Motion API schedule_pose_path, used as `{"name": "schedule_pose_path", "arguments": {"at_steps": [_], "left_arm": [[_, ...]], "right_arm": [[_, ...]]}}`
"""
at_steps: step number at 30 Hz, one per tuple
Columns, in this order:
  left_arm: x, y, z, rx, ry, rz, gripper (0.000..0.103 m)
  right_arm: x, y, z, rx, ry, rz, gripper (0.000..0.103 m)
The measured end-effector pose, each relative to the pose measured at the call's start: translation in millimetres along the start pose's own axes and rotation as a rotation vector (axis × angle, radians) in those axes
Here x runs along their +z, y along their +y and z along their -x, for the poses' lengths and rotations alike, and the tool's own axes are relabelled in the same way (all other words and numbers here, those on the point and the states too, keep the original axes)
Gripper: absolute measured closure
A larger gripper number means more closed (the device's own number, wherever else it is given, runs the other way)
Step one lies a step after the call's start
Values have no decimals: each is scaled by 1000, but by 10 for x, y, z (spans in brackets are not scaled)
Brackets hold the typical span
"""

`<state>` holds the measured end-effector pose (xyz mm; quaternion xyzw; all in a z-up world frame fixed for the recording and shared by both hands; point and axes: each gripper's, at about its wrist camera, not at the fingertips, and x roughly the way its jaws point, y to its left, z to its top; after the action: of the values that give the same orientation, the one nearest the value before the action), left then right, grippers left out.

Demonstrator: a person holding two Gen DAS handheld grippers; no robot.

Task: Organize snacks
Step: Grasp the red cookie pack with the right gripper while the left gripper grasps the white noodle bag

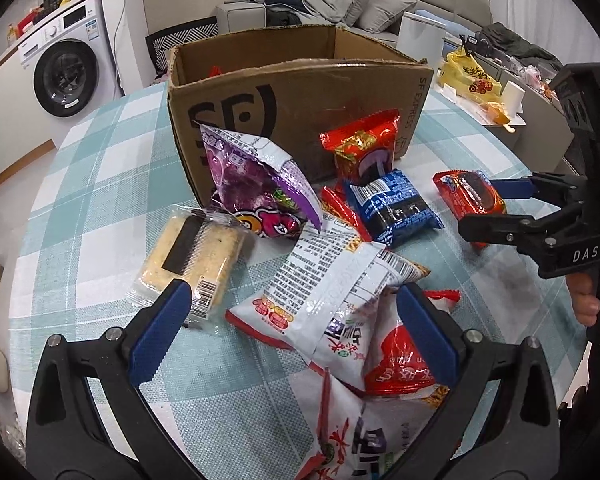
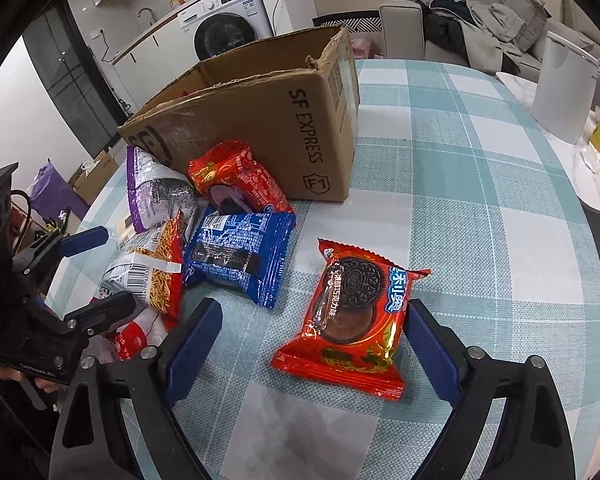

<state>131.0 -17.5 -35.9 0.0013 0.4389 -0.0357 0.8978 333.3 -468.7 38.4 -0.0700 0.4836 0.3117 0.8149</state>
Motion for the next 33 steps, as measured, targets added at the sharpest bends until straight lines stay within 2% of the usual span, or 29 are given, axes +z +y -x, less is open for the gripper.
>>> {"name": "schedule_pose_path", "arguments": {"at_steps": [1, 4, 7, 9, 16, 18, 22, 26, 33], "left_arm": [[-1, -14, -10, 0, 0, -6, 1], [-6, -30, -47, 1, 7, -14, 3], [3, -23, -69, -35, 11, -5, 9], [9, -19, -86, -64, 12, 3, 17], [11, -62, -122, -117, 11, 3, 36], [9, -64, -107, -105, 1, 1, 47], [12, -41, -96, -121, -5, 16, 50], [13, -26, -40, -136, -23, 14, 58], [17, 7, 18, -150, -33, 15, 59]], "right_arm": [[0, 2, 1, 7, 1, 1, 18], [-1, 20, 8, 21, -4, 9, 22], [-6, 38, 5, 30, -2, 19, 26], [-6, 50, 5, 30, -2, 26, 28], [-31, 95, 14, 40, -1, 42, 30], [-32, 90, 13, 41, 0, 42, 30], [-32, 86, 24, 46, -4, 41, 30], [-32, 81, 31, 44, -5, 40, 32], [-31, 77, 32, 34, -5, 42, 46]]}}
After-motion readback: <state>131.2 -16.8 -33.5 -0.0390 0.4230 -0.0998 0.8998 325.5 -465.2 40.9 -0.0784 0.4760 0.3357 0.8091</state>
